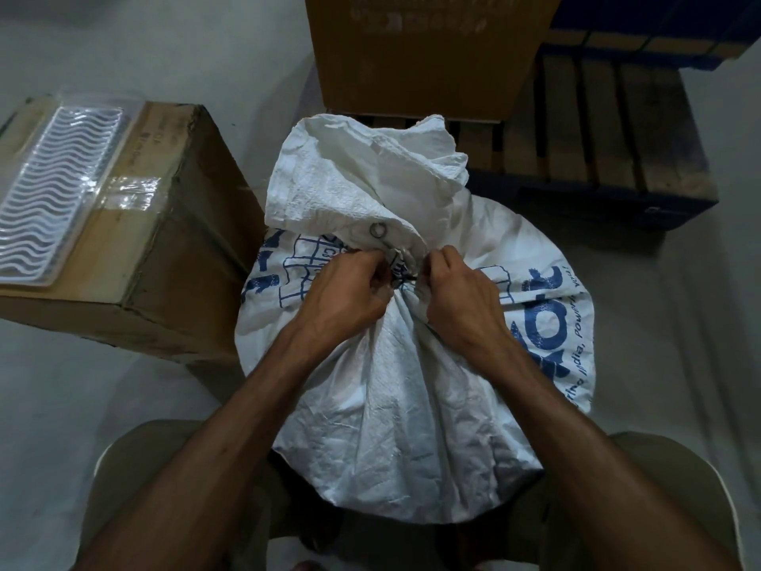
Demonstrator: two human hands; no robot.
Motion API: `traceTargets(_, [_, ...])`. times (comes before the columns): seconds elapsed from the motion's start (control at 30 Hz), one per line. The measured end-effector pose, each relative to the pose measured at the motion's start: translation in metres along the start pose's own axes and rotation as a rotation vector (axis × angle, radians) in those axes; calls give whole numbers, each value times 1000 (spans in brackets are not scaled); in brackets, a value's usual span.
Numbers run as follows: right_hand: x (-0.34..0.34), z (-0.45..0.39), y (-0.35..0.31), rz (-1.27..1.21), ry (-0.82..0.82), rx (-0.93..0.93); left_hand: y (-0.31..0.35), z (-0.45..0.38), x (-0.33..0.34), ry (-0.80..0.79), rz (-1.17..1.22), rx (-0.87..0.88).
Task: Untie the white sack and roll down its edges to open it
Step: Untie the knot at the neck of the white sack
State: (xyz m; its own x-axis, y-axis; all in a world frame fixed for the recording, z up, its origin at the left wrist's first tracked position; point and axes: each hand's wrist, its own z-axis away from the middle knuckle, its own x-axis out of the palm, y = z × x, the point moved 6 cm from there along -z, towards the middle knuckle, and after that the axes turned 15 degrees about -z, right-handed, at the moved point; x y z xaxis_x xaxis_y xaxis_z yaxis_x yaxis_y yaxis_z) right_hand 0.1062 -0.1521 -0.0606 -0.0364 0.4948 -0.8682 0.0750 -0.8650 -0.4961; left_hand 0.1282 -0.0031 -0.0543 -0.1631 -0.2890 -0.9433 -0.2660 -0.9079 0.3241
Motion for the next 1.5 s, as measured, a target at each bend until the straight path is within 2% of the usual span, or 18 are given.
traceTargets(0.23, [-11,17,5,-184,-16,46,3,19,-12,21,-44,32])
traceTargets(0.33, [-15,23,-1,-243,17,-18,5,20,-16,85,-33,68])
traceTargets(0.43, [-23,25,-5,-447,54,-107,13,20,-16,119,13,144])
traceTargets(0.6, [-22,19,-4,-634,2,-148,18,7,-18,155,94,231])
traceTargets(0.67, [-21,12,2,-717,11,-112,13,-1,-20,152,152,189])
traceTargets(0.73, [-20,4,7,-750,38,-96,-2,-11,-22,130,255,46])
traceTargets(0.83, [-14,-3,8,-616,75,-193,-28,-17,-20,62,367,-161])
traceTargets(0.93, [4,-3,5,-428,83,-225,-38,-17,-17,22,443,-209])
traceTargets(1.0, [8,-4,3,-385,103,-218,-41,-19,-16,14,368,-217])
traceTargets(1.1, [9,-8,2,-350,113,-202,-44,-25,-11,-80,213,-173])
traceTargets(1.23, [12,-8,-7,-241,143,-213,-38,-25,-2,-295,105,24])
traceTargets(1.37, [14,-11,-11,-210,147,-244,-32,-28,7,-270,-16,109])
traceTargets(1.5, [14,-15,-3,-293,135,-229,-22,-29,7,-204,22,123])
